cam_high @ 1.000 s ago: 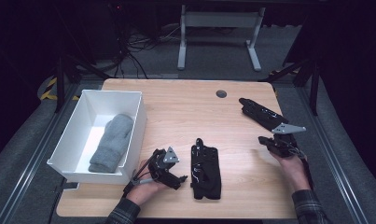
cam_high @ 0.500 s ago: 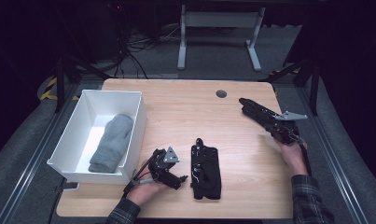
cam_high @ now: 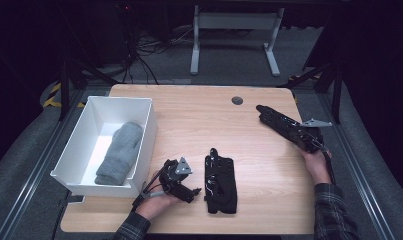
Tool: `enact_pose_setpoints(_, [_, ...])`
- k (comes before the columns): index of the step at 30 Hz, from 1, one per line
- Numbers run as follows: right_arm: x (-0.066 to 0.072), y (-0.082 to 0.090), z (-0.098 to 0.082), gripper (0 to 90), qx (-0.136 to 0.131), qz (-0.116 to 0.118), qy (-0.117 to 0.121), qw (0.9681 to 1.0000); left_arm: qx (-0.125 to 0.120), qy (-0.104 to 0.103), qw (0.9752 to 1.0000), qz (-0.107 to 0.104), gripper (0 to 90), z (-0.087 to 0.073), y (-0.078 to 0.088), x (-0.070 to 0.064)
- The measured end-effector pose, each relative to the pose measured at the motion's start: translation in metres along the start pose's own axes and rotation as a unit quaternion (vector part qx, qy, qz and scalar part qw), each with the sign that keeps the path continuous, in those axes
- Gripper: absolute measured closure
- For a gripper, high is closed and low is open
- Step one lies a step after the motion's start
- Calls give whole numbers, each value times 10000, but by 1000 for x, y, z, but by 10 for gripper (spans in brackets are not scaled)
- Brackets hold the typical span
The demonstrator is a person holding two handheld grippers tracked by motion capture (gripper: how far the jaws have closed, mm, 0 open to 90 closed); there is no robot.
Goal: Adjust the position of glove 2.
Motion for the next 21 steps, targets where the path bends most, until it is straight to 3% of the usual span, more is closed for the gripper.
enact_pose_setpoints(5, [7,3,1,900,122,102,229,9996,0,1,10000,1,0,0,0,0])
enact_pose_setpoints(13, [16,6,3,900,188,383,349,9985,1,-1,10000,-1,0,0,0,0])
enact_pose_setpoints(21, [40,11,6,900,198,770,633,9948,2,1,10000,0,0,0,0,0])
Point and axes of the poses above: each handheld gripper's, and its own axes: y roughly backward along the jaws, z roughly out of its top, x roughly to its left, the point moved 4 cm from there along -y, roughly forward along the jaws, and after that the axes turned 11 degrees about y, right-handed, at the moved point
